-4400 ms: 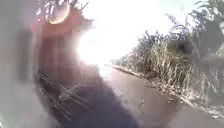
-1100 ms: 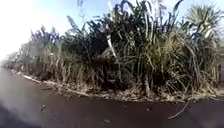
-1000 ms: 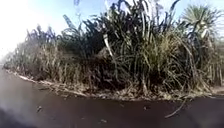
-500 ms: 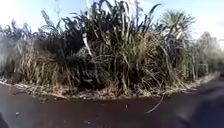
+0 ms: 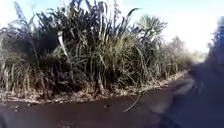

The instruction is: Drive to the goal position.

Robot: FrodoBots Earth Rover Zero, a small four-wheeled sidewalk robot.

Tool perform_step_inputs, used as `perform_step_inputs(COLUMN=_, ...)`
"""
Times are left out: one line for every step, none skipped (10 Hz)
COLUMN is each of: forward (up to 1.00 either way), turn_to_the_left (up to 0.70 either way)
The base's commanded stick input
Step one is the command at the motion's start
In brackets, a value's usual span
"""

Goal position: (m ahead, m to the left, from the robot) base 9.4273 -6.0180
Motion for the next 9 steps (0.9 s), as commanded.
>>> perform_step_inputs(forward=0.0, turn_to_the_left=-0.7)
perform_step_inputs(forward=0.0, turn_to_the_left=-0.7)
perform_step_inputs(forward=0.0, turn_to_the_left=-0.7)
perform_step_inputs(forward=0.0, turn_to_the_left=-0.7)
perform_step_inputs(forward=0.0, turn_to_the_left=-0.7)
perform_step_inputs(forward=0.0, turn_to_the_left=-0.7)
perform_step_inputs(forward=0.0, turn_to_the_left=-0.7)
perform_step_inputs(forward=0.0, turn_to_the_left=-0.7)
perform_step_inputs(forward=0.0, turn_to_the_left=-0.7)
